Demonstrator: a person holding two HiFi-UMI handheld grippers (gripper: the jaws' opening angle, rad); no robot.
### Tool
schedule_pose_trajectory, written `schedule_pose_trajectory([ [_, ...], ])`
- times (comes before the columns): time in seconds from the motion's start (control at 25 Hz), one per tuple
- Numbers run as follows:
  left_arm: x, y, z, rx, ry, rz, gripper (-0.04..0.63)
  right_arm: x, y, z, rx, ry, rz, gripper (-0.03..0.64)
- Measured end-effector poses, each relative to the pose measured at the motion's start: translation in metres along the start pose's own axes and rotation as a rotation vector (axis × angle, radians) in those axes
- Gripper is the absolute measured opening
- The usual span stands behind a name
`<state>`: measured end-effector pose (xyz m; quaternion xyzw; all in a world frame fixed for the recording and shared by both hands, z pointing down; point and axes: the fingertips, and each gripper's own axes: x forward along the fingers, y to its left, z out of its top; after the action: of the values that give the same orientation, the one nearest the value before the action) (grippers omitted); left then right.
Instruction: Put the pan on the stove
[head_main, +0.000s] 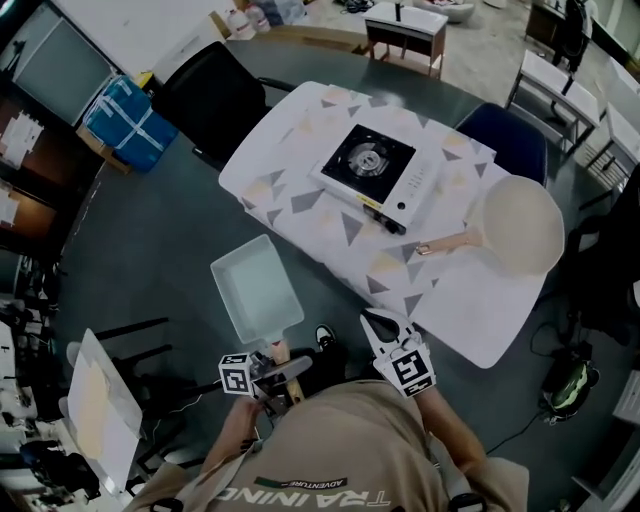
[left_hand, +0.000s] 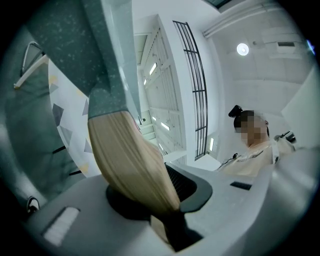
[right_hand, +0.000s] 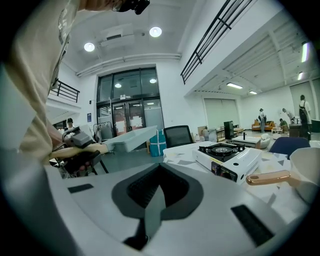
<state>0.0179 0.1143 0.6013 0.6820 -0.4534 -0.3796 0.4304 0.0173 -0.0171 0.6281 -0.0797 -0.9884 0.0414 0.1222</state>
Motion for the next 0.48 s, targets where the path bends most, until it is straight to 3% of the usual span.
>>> schedule_pose_trajectory([
  [0.16, 0.003, 0.011, 0.023, -0.022, 0.052, -0.009, 0.081, 0.026, -0.008, 0.017, -0.005, 0.030, -0.022, 0.000],
  [0.48, 0.000, 0.027, 0.115, -0.028, 0.142, -0.063, 0.087, 0.096, -0.017, 0.073, -0.034, -0.009, -0.096, 0.000],
])
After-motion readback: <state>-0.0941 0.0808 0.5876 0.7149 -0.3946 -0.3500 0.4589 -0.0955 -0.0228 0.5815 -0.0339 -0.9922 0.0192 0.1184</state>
